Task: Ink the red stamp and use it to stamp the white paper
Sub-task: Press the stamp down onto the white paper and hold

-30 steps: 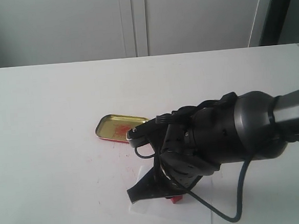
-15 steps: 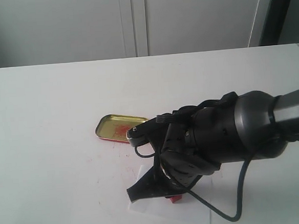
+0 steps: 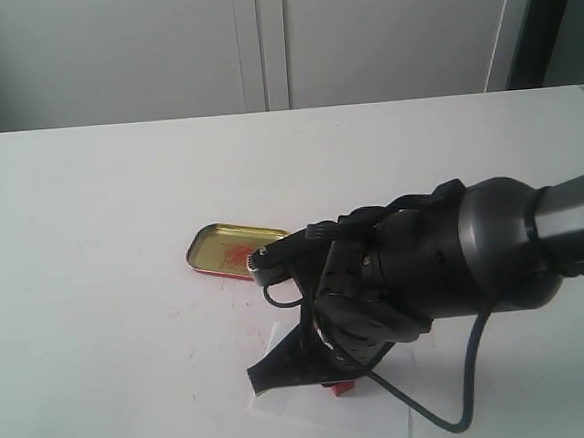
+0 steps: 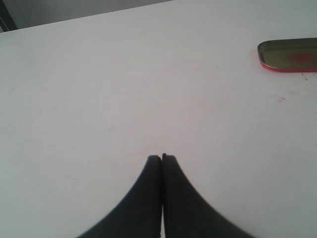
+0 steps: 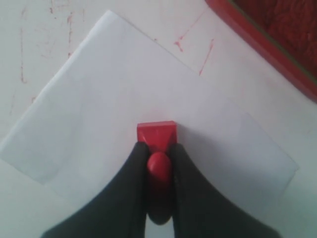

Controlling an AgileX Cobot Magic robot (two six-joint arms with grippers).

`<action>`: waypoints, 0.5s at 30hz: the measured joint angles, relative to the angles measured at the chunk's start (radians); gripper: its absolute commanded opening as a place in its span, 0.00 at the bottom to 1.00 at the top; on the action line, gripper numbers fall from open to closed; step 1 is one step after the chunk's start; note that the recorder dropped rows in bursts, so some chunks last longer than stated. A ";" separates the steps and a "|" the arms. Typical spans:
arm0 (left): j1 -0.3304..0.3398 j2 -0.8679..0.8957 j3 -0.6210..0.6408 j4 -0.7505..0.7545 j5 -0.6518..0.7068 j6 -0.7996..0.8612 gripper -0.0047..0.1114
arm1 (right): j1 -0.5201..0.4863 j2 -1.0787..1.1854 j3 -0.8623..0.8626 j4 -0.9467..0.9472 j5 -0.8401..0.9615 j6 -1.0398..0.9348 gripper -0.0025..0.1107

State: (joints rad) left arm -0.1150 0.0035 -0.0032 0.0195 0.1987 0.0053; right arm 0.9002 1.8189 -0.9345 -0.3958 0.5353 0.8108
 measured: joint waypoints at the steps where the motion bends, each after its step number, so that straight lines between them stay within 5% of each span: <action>1: 0.000 0.000 0.000 0.000 0.000 0.000 0.04 | 0.000 -0.003 0.000 0.000 -0.002 0.000 0.02; 15: 0.000 0.000 0.000 0.000 0.000 0.000 0.04 | -0.002 -0.051 0.022 0.028 -0.029 0.022 0.02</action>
State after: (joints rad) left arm -0.1150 0.0035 -0.0032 0.0195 0.1987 0.0053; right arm 0.8984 1.7677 -0.9125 -0.3674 0.5059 0.8328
